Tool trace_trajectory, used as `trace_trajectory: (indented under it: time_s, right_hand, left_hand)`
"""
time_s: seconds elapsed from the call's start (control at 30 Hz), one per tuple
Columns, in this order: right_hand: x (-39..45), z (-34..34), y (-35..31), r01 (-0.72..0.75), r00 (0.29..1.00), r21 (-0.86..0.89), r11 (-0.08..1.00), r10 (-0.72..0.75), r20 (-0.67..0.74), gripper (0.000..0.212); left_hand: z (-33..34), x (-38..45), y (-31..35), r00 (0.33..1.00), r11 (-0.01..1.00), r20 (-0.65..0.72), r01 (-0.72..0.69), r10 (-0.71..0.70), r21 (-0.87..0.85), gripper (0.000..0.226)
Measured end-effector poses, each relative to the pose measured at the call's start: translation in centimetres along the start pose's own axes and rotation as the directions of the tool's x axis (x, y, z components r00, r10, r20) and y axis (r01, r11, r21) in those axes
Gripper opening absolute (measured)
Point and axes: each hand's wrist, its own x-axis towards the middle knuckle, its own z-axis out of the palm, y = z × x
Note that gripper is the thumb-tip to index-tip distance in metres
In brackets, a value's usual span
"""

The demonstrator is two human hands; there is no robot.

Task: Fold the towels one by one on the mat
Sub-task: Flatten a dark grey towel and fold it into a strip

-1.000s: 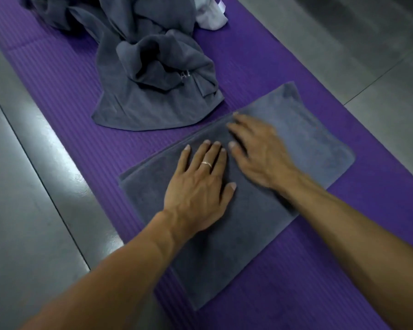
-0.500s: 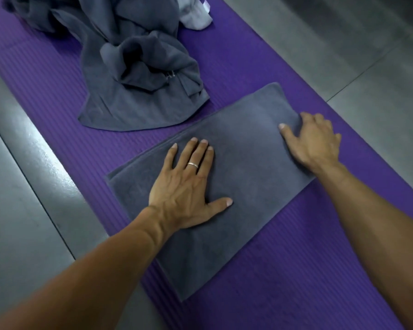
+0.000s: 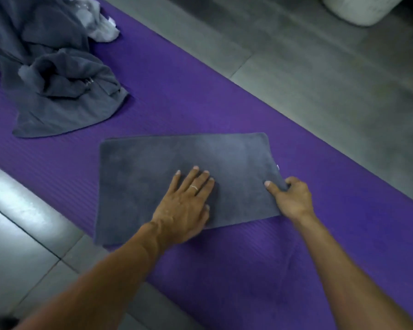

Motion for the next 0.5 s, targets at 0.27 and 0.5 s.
trace_trajectory:
  time_s: [0.27,0.5]
  right_hand:
    - [-6.2,-0.8,9.0,-0.201,0.966,0.013,0.979,0.201,-0.165,0.044]
    - [-7.3,0.1,8.3,-0.22,0.952,-0.043,0.975,0.205,-0.226,0.05]
  left_hand:
    - [4.1,-3.7,7.2,0.981,0.996,0.193,-0.043,0.028,0.072,0.065]
    - [1.1,-10.4,-3.3,0.96,0.968,0.247,0.073,-0.134,0.24,0.082]
